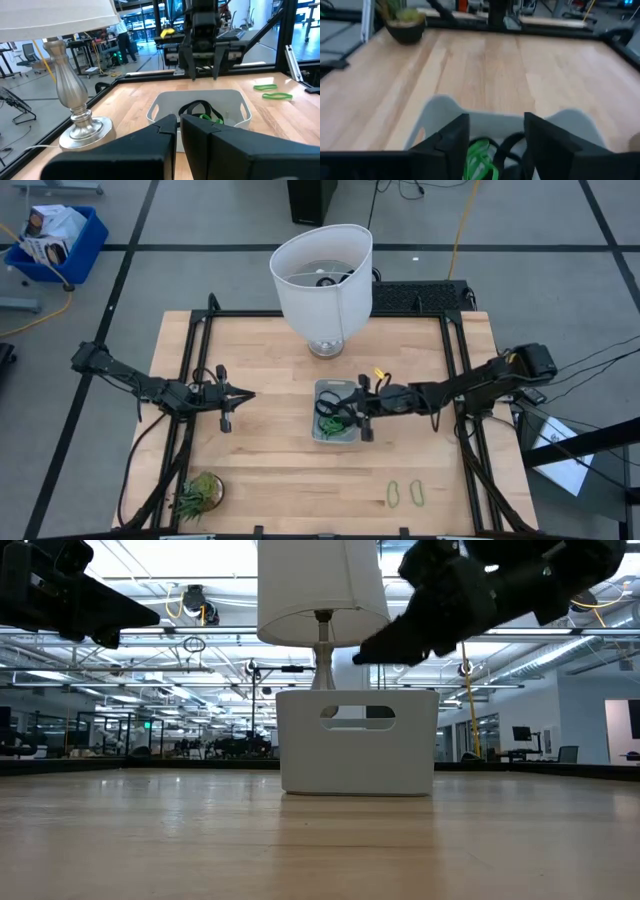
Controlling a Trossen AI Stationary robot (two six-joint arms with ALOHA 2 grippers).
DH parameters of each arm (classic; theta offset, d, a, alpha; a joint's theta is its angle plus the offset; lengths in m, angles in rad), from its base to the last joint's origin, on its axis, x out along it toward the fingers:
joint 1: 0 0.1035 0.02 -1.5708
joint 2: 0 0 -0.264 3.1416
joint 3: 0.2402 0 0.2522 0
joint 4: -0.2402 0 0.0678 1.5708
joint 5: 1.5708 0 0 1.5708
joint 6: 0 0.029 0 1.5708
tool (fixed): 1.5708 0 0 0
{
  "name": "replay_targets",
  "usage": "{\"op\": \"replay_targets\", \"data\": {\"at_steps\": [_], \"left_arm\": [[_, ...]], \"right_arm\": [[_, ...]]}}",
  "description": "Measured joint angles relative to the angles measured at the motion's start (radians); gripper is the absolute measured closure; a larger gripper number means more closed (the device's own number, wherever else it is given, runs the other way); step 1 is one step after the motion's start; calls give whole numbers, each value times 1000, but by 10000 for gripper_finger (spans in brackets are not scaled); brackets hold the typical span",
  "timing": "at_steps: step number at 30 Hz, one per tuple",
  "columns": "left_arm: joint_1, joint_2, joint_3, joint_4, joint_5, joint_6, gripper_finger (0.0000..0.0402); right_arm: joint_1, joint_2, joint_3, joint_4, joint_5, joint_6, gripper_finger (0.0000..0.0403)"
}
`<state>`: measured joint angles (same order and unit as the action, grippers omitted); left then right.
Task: Pick and place rubber bands into bin
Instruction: Put the green rubber band into the gray bin
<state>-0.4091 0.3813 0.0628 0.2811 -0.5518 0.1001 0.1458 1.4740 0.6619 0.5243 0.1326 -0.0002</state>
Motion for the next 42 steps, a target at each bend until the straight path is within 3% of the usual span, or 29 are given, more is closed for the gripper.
{"op": "replay_targets", "data": {"at_steps": [3, 9, 11, 18, 31, 36, 42], "left_arm": [[0, 0, 0, -1, 0, 0, 369], [0, 0, 0, -2, 0, 0, 369], [0, 0, 0, -2, 0, 0, 369], [0, 0, 0, -2, 0, 0, 369], [0, 0, 0, 0, 1, -15, 369], [0, 0, 0, 0, 1, -27, 369], [0, 0, 0, -1, 1, -27, 369]], "right_arm": [[13, -74, 0, -55, 1, -17, 262], [57, -258, 1, -254, -1, -48, 377], [83, -308, 1, -324, 0, -46, 395], [250, -354, 1, -494, 6, 40, 400], [575, -417, -33, -549, 240, 148, 402], [631, -428, -67, -561, 261, 262, 402], [720, -393, -67, -695, 286, 480, 402]]}}
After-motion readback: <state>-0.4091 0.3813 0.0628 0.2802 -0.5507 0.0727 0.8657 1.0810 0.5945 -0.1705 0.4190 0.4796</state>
